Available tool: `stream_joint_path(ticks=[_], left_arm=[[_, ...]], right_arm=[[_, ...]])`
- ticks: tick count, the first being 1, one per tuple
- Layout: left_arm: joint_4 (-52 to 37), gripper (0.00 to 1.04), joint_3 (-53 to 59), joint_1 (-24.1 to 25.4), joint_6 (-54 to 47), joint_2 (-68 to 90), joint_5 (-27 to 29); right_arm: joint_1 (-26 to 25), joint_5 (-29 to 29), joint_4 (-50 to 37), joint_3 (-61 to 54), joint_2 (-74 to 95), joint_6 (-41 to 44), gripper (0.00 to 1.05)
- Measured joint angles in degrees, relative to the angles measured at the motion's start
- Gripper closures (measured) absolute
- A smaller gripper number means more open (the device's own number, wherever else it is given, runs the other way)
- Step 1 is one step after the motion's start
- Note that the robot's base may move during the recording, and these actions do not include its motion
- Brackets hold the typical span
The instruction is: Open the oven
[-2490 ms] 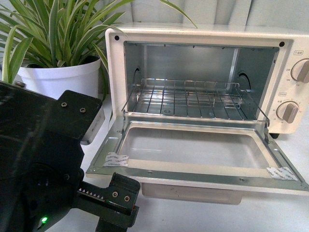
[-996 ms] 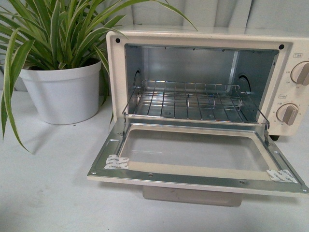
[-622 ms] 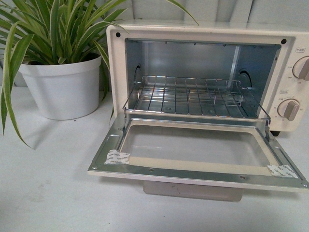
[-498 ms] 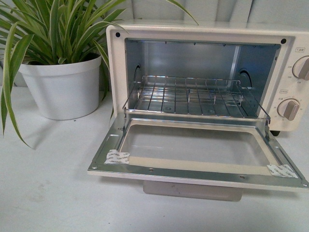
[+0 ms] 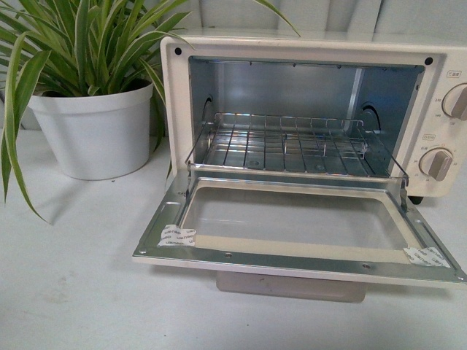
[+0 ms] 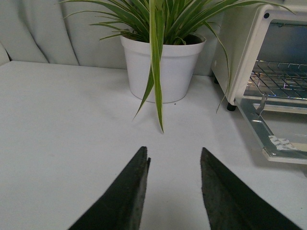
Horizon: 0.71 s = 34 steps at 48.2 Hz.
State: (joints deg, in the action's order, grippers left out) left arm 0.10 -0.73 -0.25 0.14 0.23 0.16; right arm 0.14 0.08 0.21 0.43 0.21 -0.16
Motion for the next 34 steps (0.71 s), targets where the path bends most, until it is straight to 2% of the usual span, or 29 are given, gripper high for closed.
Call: stream_joint_path(ticks=[1,14,16,18,34], left_arm=[[0.0,0.65,0.0,0.0,0.0,0.0,0.02],[0.0,0.06,0.0,0.02,0.0,0.0,0.0],[0.0,0.06,0.0,0.02,-0.02,0.0,0.02],[0.0,0.07,0.0,0.02,-0.02,0.0,0.02],[0.0,0.06,0.0,0.02,-0.02,0.0,0.02]], right_arm=[[0.0,0.0,0.0,0.0,0.0,0.02,0.72],[0.0,0.0,0.0,0.0,0.0,0.02,0.12],[0.0,0.0,0.0,0.0,0.0,-0.04,0.07],[0.0,0.0,0.0,0.0,0.0,-0.02,0.1],[0.0,0.0,0.0,0.0,0.0,-0.02,0.09]])
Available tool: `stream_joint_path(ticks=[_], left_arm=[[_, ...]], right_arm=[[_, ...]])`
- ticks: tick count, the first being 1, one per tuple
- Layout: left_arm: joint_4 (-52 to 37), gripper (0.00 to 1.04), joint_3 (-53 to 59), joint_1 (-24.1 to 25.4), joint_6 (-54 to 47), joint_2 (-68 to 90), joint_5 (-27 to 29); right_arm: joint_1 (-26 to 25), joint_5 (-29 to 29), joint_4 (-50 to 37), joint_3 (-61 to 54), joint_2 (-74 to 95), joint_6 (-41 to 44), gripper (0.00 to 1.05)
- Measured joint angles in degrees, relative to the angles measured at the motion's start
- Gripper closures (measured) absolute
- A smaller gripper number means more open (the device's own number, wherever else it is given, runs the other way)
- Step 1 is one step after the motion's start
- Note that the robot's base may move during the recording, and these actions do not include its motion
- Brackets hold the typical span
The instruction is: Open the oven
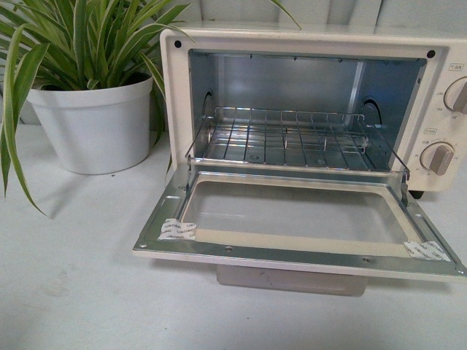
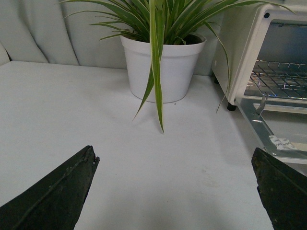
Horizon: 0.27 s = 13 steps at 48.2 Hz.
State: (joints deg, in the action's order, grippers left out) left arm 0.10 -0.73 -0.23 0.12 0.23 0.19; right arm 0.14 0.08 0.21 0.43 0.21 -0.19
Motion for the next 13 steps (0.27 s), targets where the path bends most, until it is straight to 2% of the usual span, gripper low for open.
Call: stream_joint_path(ticks=[13], left_arm=[[0.0,0.06,0.0,0.0,0.0,0.0,0.0]], right_arm=[[0.0,0.0,0.0,0.0,0.0,0.02,0.09]])
